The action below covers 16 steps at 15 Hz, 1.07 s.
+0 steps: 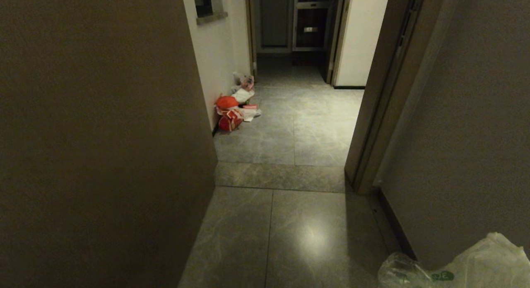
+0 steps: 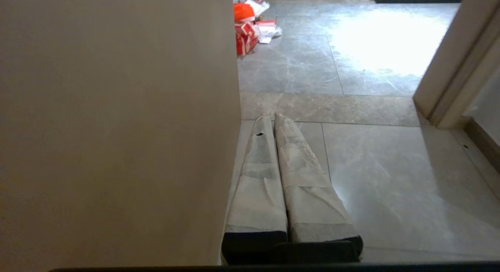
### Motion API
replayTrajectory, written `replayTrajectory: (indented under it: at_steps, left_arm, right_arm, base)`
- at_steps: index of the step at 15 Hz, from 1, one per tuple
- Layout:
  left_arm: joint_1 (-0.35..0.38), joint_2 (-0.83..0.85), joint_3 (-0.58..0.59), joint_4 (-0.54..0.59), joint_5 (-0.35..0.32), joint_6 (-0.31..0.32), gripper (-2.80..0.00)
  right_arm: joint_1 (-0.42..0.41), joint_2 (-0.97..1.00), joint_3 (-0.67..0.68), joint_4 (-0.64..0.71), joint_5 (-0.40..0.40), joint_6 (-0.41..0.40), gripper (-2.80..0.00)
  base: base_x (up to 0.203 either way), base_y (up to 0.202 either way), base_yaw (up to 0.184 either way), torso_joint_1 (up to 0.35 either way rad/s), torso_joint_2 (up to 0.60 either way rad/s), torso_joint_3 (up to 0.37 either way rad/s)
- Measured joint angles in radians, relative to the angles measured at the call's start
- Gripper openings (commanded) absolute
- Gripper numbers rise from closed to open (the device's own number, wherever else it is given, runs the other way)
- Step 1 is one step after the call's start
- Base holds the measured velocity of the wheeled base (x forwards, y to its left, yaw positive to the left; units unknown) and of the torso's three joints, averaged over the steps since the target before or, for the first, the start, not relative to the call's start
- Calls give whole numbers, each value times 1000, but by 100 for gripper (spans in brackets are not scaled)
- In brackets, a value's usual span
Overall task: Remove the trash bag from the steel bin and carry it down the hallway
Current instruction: Put the trash bag at the door
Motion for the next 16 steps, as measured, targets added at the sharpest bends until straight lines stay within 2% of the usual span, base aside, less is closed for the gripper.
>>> replayTrajectory:
  at_steps: [16]
  left_arm:
    - [0, 0, 0, 0, 0, -1, -280]
  right_arm:
    - [0, 0, 0, 1, 0, 0, -280]
  base:
    - [194, 0, 1, 3, 3, 2]
